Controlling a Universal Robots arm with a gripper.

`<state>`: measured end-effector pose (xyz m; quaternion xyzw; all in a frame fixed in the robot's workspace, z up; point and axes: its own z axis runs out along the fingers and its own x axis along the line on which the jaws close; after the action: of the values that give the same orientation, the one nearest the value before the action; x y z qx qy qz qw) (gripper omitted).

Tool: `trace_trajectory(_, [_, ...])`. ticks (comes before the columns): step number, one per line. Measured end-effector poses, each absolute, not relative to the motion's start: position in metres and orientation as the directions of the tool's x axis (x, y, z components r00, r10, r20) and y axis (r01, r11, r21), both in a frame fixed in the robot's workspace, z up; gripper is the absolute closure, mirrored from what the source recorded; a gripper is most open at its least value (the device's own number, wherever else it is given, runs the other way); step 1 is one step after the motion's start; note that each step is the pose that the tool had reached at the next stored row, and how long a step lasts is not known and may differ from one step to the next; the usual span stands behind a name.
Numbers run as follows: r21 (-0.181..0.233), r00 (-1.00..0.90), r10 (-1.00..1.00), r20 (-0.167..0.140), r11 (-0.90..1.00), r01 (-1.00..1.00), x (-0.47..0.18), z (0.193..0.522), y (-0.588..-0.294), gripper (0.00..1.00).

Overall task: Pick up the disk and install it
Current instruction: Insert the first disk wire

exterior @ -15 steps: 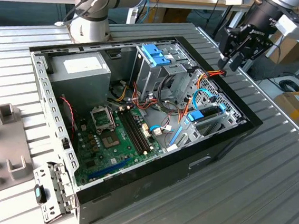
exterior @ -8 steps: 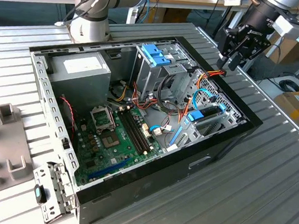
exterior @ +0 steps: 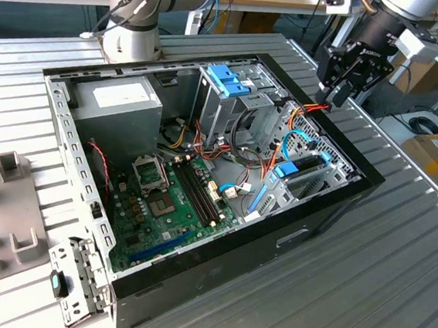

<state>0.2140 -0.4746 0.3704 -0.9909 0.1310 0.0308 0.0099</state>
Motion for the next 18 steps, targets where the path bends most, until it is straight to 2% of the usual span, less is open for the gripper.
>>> trace_trajectory(18, [-0.009,0.964,-0.259,-0.063,-0.966,-0.26,0.2099,0.3682,-0.4798,0.53])
